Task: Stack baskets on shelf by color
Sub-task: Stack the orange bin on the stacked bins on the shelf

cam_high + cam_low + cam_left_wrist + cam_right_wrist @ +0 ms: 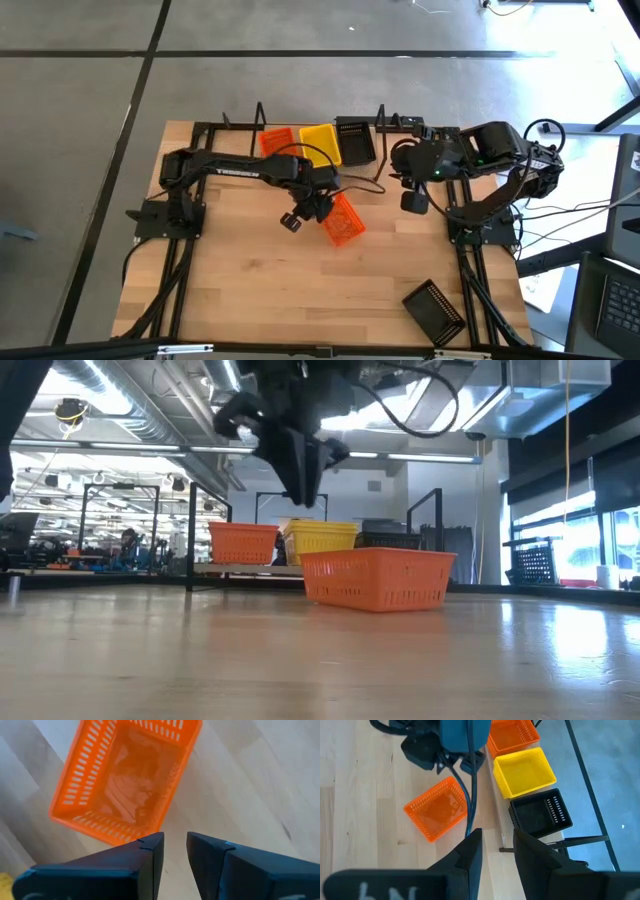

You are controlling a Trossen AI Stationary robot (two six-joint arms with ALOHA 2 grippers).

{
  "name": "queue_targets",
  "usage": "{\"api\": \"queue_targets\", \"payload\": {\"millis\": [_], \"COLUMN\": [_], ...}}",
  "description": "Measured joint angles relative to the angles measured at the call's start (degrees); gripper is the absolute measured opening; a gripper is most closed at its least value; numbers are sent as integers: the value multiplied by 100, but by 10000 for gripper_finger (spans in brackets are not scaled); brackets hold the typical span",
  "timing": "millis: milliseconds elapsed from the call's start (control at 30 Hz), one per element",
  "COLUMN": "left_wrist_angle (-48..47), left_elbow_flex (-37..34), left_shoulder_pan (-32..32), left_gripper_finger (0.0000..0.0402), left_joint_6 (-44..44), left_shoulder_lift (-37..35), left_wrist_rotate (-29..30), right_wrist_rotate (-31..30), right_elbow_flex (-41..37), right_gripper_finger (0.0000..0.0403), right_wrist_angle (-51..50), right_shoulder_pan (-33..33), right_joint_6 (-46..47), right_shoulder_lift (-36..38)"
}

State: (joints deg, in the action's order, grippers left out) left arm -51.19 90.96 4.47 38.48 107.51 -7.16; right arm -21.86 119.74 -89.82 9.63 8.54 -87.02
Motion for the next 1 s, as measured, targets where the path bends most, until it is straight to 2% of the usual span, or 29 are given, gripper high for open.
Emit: {"api": "queue_targets", "payload": {"millis": [333,1000], "left_wrist_angle": [275,503], "left_elbow_flex": [18,4], "left_shoulder_pan": [-140,-133], "left_gripper_finger": [77,77], "left_joint_6": [903,1376], "left_shoulder_lift": [370,504], "left_wrist_rotate": [36,215], "right_wrist_rotate": [6,4], "right_elbow_flex": [0,0], "right_gripper_finger": [106,106], "right_wrist_angle": [-22,-20], "right_shoulder_pan": [0,0], "right_joint_6": [-22,-39], "right_shoulder_lift": [-4,-4]}}
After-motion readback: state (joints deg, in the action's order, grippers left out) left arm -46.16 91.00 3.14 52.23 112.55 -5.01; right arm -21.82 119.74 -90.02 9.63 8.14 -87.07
